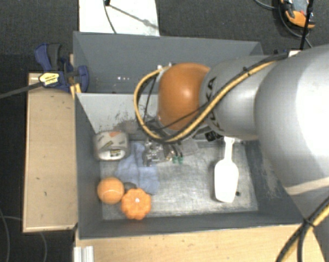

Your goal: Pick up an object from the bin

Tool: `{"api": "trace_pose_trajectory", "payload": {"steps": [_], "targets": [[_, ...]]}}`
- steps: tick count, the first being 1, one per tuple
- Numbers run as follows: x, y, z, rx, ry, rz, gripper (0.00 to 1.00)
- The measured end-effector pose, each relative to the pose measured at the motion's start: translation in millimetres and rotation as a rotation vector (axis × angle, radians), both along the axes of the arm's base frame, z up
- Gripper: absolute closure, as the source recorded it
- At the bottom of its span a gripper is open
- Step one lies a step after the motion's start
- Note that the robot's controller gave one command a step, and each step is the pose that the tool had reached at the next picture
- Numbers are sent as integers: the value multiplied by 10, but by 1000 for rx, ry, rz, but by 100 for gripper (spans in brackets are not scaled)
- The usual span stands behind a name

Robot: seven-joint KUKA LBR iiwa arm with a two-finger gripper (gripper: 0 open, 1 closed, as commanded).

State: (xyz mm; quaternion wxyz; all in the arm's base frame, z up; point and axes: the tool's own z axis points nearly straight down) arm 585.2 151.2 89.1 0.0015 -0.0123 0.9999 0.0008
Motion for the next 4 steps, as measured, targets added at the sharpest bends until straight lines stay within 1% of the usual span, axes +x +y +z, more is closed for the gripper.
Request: {"api": "trace_pose_trajectory", "payload": {"steps": [1, 2, 3, 4], "targets": [[-9, 19, 385, 0, 3, -1, 100], [-33, 76, 1040, -1, 5, 1, 100], [-18, 89, 1690, 0, -1, 2, 100], [-12, 86, 1256, 1, -8, 2, 100]]}}
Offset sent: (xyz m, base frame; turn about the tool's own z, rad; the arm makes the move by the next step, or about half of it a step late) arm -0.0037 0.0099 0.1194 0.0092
